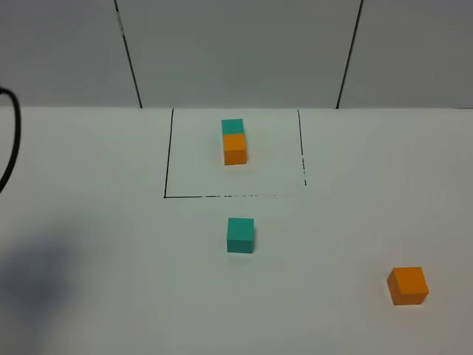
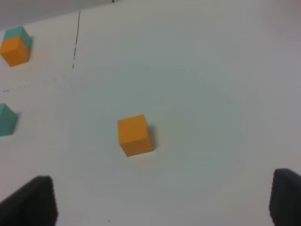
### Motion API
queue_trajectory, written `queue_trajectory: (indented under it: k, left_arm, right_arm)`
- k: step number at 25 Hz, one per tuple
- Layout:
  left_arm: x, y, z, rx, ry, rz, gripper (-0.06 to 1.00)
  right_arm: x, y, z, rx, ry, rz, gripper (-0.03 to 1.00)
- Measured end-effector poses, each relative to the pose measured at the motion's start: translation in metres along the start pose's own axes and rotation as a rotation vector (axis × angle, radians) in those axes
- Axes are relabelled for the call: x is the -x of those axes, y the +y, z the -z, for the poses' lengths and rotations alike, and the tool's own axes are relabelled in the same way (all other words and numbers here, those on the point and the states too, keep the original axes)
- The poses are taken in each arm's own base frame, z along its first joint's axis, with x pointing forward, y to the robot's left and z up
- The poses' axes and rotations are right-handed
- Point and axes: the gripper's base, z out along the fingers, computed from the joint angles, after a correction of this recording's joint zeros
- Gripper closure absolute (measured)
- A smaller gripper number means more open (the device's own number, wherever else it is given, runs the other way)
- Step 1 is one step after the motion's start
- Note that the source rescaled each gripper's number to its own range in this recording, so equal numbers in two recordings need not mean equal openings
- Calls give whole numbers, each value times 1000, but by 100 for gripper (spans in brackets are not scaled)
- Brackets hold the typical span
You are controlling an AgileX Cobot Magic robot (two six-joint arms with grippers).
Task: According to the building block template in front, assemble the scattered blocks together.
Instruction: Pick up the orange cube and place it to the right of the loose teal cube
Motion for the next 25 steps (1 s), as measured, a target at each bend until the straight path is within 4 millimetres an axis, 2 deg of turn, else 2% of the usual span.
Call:
queue_trajectory:
  k: [5, 10, 14, 19, 22, 25]
  left_arm:
    - [-64, -3, 38, 49, -100, 76, 12]
    - [-118, -4, 63, 93, -153, 186, 13]
    - [-154, -9, 63, 79, -231, 202, 13]
    - [-200, -17, 50, 59, -325, 209, 14]
    - [-218, -23, 44, 19, -422, 212, 14]
    - [-231, -26, 47, 16, -508, 182, 14]
  right_arm:
    - [0, 0, 0, 0, 0, 0, 16]
    - [0, 0, 0, 0, 0, 0, 16]
    - [0, 0, 0, 0, 0, 0, 16]
    - [0, 0, 0, 0, 0, 0, 16]
    - [0, 0, 0, 0, 0, 0, 16]
    - [0, 0, 0, 0, 0, 0, 16]
